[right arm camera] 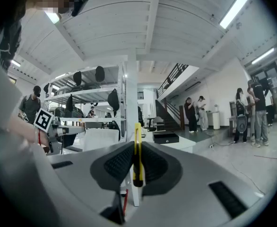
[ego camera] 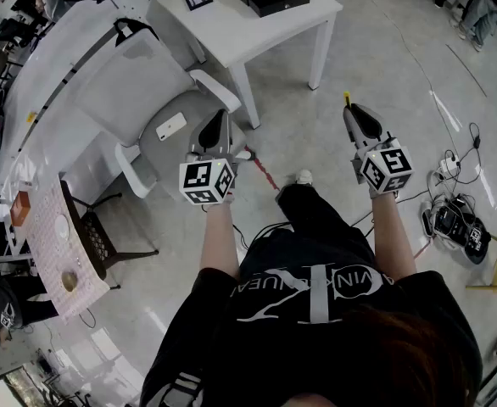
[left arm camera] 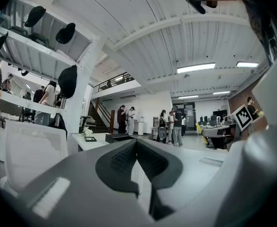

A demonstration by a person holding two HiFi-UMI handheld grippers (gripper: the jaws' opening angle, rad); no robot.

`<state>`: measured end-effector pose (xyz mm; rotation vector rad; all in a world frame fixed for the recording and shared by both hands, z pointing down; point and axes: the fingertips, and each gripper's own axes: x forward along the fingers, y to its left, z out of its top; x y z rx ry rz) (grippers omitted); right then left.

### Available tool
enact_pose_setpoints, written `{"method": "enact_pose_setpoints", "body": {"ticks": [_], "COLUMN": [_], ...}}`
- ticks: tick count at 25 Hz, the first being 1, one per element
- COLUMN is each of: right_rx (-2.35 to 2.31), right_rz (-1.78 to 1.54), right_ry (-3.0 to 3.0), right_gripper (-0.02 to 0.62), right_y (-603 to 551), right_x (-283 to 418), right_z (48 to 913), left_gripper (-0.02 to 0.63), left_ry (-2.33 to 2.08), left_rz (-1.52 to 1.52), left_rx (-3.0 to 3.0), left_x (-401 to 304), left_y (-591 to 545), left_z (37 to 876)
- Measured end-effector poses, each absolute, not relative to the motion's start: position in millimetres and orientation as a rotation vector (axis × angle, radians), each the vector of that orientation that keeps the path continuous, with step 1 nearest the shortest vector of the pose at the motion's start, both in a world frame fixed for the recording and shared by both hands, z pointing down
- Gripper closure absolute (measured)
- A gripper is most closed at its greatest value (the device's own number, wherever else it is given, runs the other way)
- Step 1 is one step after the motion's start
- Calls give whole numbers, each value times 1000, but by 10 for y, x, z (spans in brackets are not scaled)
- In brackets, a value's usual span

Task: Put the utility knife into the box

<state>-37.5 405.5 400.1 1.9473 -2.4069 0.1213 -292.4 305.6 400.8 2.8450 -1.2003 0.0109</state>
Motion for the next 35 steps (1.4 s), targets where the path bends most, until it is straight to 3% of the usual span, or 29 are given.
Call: {"method": "enact_pose_setpoints", "body": {"ticks": [35], "right_rx": [1842], "right_rz": [195], "right_ry": [-2533], "right_gripper": [538], "right_y": [1636], "right_x": [1108], "right_z": [4111], "left_gripper": [595], "left_ry": [-1256], "left_rz": [41], "left_rx": [2775], "left_x": [-1534], "left_y": [847], "left_z": [4063]}}
